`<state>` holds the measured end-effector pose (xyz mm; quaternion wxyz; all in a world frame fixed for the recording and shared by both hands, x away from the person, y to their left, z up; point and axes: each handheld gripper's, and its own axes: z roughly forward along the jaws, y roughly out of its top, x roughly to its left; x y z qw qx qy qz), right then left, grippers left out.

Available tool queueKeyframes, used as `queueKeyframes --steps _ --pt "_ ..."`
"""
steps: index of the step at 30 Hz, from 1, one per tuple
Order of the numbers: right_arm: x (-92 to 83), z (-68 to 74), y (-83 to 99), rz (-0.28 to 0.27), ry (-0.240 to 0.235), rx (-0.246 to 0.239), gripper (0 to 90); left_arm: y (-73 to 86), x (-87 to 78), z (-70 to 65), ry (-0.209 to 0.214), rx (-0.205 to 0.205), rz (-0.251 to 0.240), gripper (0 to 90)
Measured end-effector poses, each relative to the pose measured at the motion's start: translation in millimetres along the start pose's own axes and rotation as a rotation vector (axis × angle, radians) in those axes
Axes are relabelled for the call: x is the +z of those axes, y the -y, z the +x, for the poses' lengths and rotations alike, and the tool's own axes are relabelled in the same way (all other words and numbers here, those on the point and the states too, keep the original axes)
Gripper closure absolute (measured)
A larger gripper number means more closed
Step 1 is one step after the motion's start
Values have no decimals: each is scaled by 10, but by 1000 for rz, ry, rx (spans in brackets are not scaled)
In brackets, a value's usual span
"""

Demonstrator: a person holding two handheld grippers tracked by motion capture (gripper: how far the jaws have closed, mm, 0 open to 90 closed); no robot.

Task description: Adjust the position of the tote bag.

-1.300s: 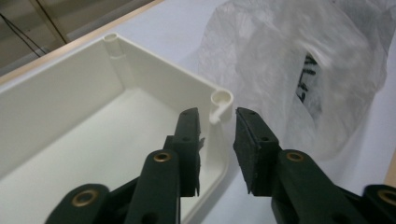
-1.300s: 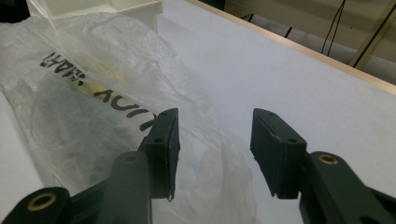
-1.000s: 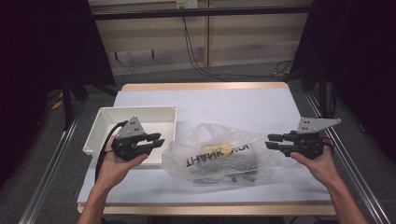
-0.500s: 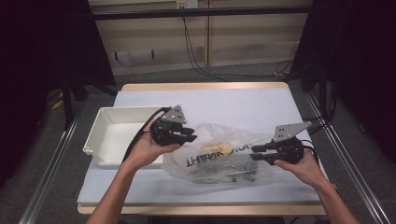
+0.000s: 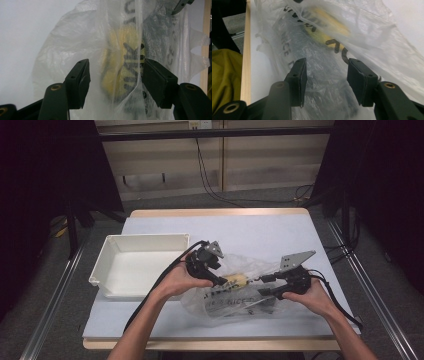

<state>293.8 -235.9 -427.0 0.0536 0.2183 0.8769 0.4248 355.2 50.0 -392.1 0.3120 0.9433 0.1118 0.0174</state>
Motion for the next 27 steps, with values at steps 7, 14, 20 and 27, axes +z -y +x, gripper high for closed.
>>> queueKeyframes --steps 7,14,20,27 --pt "80 30 -55 29 14 -25 411 29 120 -6 27 2 31 359" --pt "224 65 -99 47 -14 -35 501 59 179 -19 64 -3 33 549" --pt "173 73 -108 31 13 -53 772 57 148 2 81 -12 12 698" --pt "139 114 -130 36 5 -65 900 61 136 85 58 -63 -14 814"
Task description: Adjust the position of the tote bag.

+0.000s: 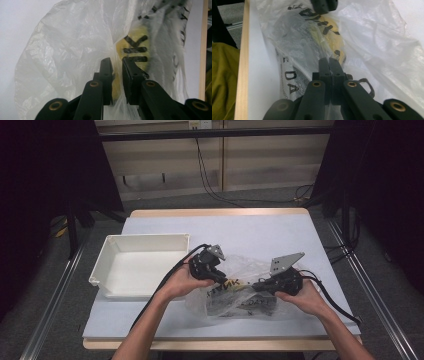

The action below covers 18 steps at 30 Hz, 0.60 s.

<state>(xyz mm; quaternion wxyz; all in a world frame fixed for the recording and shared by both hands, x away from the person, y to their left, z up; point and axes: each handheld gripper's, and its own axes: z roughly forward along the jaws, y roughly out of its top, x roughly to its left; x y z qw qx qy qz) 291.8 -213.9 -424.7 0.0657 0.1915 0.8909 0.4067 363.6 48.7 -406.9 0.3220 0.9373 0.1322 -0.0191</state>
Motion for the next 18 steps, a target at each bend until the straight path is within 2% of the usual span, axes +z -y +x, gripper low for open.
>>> queueKeyframes --steps 3,5,8,12,15,17,18 --pt "-101 80 -15 -35 -39 11 900 -17 -3 52 -15 -7 17 867" --pt "-120 148 -11 -24 -56 3 900 -29 6 80 -17 -6 32 876" --pt "-126 283 33 -20 -81 -8 900 -32 45 90 -26 -31 35 880" --pt "-79 392 103 -5 -97 -12 900 -35 100 124 -27 -28 64 880" --pt "1 493 238 12 -129 -4 900 -45 163 160 -35 -56 82 880" --pt "8 518 261 23 -128 -3 900 -48 179 174 -31 -53 89 879" --pt "13 535 298 30 -129 0 900 -53 227 200 -34 -61 113 879"
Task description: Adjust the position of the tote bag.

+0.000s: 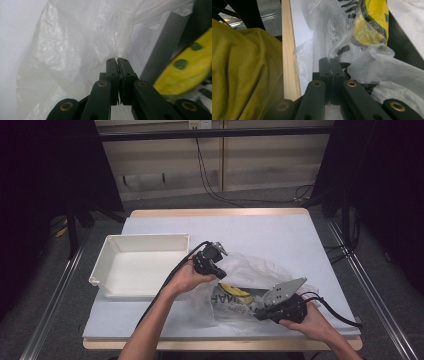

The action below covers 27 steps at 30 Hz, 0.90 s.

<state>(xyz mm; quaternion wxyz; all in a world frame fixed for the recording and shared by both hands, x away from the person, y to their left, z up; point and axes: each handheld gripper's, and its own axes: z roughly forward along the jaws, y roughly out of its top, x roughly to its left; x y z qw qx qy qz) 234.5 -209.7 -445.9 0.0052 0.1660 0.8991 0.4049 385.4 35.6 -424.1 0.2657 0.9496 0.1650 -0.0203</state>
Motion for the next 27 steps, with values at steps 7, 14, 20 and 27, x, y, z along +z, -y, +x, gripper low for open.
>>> queueKeyframes --steps 7,14,20,27 --pt "101 -1 153 52 -27 10 900 -51 135 31 -1 -21 41 877" --pt "125 1 301 76 -31 36 900 -75 181 36 -11 -21 83 876" --pt "29 11 264 20 -5 42 831 -54 121 11 -5 -4 52 748" --pt "-276 32 210 -70 48 49 685 46 -100 -36 -22 -10 -32 618"
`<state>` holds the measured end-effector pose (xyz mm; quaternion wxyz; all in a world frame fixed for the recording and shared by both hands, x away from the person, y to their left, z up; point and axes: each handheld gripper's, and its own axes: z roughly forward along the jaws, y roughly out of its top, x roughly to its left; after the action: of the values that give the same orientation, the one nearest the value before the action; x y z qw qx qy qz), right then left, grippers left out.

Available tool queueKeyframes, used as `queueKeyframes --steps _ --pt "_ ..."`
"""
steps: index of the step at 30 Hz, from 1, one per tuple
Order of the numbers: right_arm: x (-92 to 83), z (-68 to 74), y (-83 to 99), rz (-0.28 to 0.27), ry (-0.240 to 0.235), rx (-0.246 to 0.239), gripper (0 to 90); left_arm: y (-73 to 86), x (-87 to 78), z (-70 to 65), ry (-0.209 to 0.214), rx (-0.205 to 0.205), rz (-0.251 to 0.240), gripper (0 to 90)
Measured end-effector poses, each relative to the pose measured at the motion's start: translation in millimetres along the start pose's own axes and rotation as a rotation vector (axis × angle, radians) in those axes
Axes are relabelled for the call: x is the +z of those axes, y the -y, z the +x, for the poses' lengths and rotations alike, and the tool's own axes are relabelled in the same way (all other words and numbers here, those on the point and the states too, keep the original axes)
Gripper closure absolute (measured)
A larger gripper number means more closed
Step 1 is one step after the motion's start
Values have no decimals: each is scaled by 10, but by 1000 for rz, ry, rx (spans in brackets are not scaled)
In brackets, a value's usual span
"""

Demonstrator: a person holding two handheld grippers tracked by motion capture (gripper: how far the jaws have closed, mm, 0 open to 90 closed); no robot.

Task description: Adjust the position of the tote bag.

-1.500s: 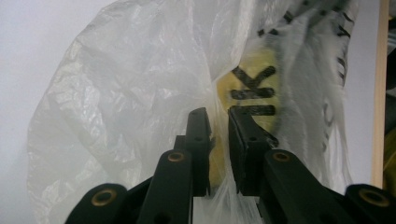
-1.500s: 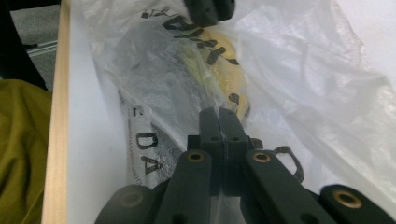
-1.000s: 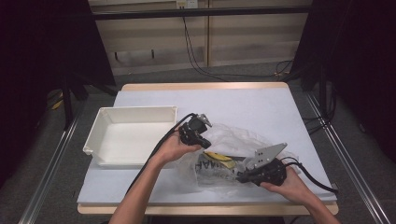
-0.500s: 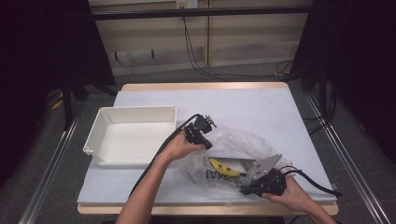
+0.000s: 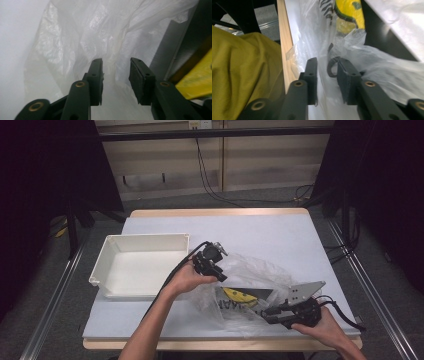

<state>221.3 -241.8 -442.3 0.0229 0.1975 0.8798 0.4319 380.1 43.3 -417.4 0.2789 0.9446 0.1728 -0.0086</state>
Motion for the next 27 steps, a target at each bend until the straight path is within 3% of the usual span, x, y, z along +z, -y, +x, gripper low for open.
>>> queueKeyframes --steps 4,7,10,13,15,17,19,20,23,27 --pt "-113 7 -24 -40 12 11 651 39 -128 -18 -19 13 -29 548" --pt "-291 21 -87 -78 45 15 680 79 -301 -82 -40 8 -107 518" --pt "-416 29 -148 -95 75 2 703 87 -412 -163 -61 34 -153 532" --pt "-504 8 -240 -110 96 -4 744 86 -489 -255 -45 64 -188 599" --pt "-522 -6 -277 -111 105 -5 753 86 -502 -294 -30 82 -189 651" --pt "-544 -76 -386 -114 122 -10 777 83 -492 -407 15 123 -191 652" --pt "-529 -148 -445 -115 127 -3 779 83 -468 -445 31 132 -188 611" --pt "-508 -190 -463 -114 130 3 783 85 -417 -512 39 161 -171 592" --pt "-404 -313 -458 -72 151 17 783 108 -327 -570 85 194 -158 521" --pt "-241 -446 -393 -36 161 56 778 144 -185 -642 115 227 -86 475"
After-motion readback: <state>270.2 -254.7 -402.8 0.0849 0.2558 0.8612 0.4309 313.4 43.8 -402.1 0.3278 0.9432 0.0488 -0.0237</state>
